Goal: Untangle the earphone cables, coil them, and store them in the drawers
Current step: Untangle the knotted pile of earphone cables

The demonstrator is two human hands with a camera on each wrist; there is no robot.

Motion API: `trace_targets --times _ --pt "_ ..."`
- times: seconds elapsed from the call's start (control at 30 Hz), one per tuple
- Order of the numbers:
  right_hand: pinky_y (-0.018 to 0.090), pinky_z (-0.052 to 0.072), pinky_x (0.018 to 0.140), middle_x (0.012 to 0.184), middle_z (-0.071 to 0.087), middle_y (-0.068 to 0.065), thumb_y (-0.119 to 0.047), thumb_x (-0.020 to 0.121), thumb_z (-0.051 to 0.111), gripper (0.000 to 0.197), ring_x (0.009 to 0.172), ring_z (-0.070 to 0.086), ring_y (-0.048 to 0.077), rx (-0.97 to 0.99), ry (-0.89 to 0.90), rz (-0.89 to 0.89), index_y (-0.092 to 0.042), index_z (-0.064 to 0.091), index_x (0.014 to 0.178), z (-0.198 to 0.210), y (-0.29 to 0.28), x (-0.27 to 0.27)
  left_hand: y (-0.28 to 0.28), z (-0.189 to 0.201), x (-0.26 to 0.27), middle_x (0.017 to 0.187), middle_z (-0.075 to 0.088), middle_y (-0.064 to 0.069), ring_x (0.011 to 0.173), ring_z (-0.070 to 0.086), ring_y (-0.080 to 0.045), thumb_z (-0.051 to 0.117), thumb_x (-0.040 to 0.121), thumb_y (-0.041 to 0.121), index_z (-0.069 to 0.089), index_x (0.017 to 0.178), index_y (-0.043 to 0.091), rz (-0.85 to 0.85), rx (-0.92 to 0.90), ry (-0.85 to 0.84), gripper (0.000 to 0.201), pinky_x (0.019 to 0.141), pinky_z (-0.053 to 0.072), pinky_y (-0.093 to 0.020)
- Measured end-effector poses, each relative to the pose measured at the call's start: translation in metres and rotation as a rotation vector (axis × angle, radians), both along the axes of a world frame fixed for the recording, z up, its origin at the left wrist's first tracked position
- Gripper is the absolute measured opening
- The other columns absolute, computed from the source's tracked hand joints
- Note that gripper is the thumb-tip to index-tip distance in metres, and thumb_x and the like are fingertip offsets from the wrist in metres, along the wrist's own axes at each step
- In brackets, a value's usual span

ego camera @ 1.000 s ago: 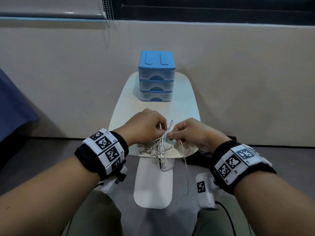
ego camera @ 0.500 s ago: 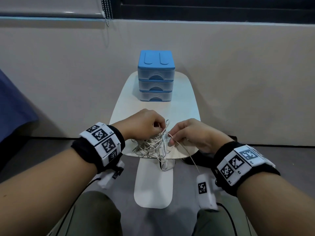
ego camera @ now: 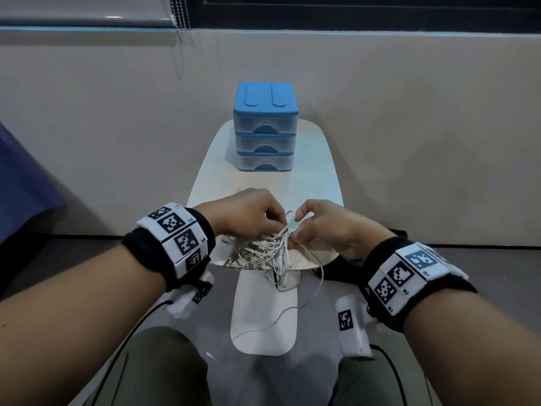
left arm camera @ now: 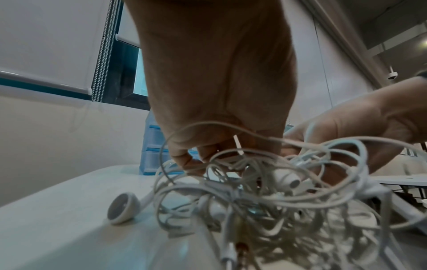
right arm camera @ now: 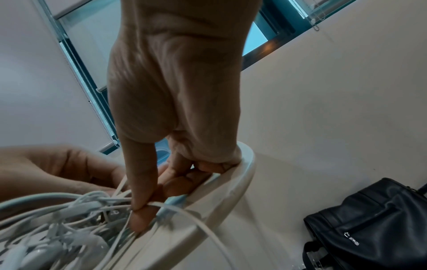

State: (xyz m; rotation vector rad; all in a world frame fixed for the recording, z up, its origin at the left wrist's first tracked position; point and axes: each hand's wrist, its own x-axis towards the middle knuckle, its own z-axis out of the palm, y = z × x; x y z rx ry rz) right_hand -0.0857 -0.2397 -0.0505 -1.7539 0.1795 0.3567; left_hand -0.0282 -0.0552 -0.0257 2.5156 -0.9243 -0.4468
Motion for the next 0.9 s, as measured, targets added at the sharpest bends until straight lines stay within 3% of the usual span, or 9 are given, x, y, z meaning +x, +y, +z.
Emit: trace_targets --times 0.13,0.23,0.33,0.5,0.6,0.7,0.8,0.9 --pt "0.029 0.059 0.066 0.073 0.071 0.020 0.022 0.081 0.066 0.038 0.066 0.074 0.026 -0.023 0.005 0.008 -0.007 0.050 0.100 0.000 0.001 0.000 -0.001 0.003 -0.003 0.067 0.065 0.020 0.057 0.054 0.006 0.069 0.088 0.015 0.079 0.089 0.029 0.000 0.033 0.040 0.017 0.057 0.042 -0.011" --pt "0.026 0.056 0.059 0.067 0.071 0.014 0.022 0.080 0.068 0.039 0.061 0.072 0.022 -0.040 0.003 0.019 -0.007 0.052 0.102 0.000 0.002 0.001 -0.002 0.004 -0.005 0.062 0.064 0.018 0.055 0.051 0.001 0.067 0.084 0.011 0.076 0.081 0.030 -0.003 0.071 0.048 0.022 0.059 0.045 -0.016" --pt "0.024 0.054 0.055 0.064 0.070 0.011 0.022 0.078 0.070 0.039 0.056 0.070 0.019 -0.062 -0.017 0.023 -0.006 0.055 0.101 -0.001 0.002 0.001 -0.005 0.003 -0.006 0.069 0.068 0.011 0.057 0.053 -0.001 0.069 0.086 0.013 0.079 0.088 0.027 0.010 0.079 0.044 0.017 0.061 0.048 -0.019" --pt "0.031 0.055 0.067 0.067 0.071 0.011 0.015 0.078 0.075 0.034 0.069 0.068 0.027 -0.084 -0.047 0.025 -0.008 0.058 0.096 -0.004 0.002 0.001 -0.005 0.003 -0.005 0.077 0.069 0.010 0.067 0.058 -0.006 0.072 0.088 0.021 0.074 0.084 0.029 -0.001 0.115 0.021 0.009 0.064 0.049 -0.022" --pt "0.029 0.052 0.061 0.069 0.070 0.013 0.011 0.081 0.076 0.031 0.067 0.067 0.027 -0.053 -0.059 0.016 -0.008 0.057 0.096 -0.005 0.005 0.000 -0.004 0.007 -0.004 0.077 0.068 0.012 0.072 0.059 -0.008 0.071 0.087 0.025 0.071 0.081 0.029 0.023 0.140 -0.007 0.007 0.073 0.047 -0.029" --pt "0.030 0.046 0.061 0.079 0.065 0.013 0.010 0.084 0.068 0.030 0.072 0.061 0.026 -0.028 -0.087 -0.015 -0.011 0.058 0.102 -0.004 0.007 0.000 -0.003 0.010 -0.006 0.080 0.067 0.015 0.076 0.055 0.000 0.069 0.088 0.030 0.070 0.085 0.028 0.061 0.137 -0.101 0.004 0.086 0.037 -0.035" --pt "0.028 0.041 0.068 0.089 0.064 0.005 0.003 0.086 0.063 0.027 0.079 0.057 0.018 -0.019 -0.239 -0.125 -0.016 0.061 0.105 0.004 0.014 0.000 -0.003 0.012 -0.007 0.081 0.065 0.015 0.082 0.054 -0.001 0.067 0.091 0.033 0.066 0.081 0.028 0.058 0.111 -0.164 0.011 0.093 0.035 -0.040" --pt "0.032 0.053 0.077 0.101 0.070 0.003 -0.009 0.084 0.072 0.018 0.088 0.067 0.023 0.004 -0.466 -0.145 -0.019 0.066 0.099 0.011 0.023 0.002 -0.004 0.015 -0.008 0.085 0.065 0.011 0.093 0.056 -0.014 0.065 0.094 0.032 0.063 0.082 0.029 0.048 0.132 -0.190 0.012 0.094 0.036 -0.043"
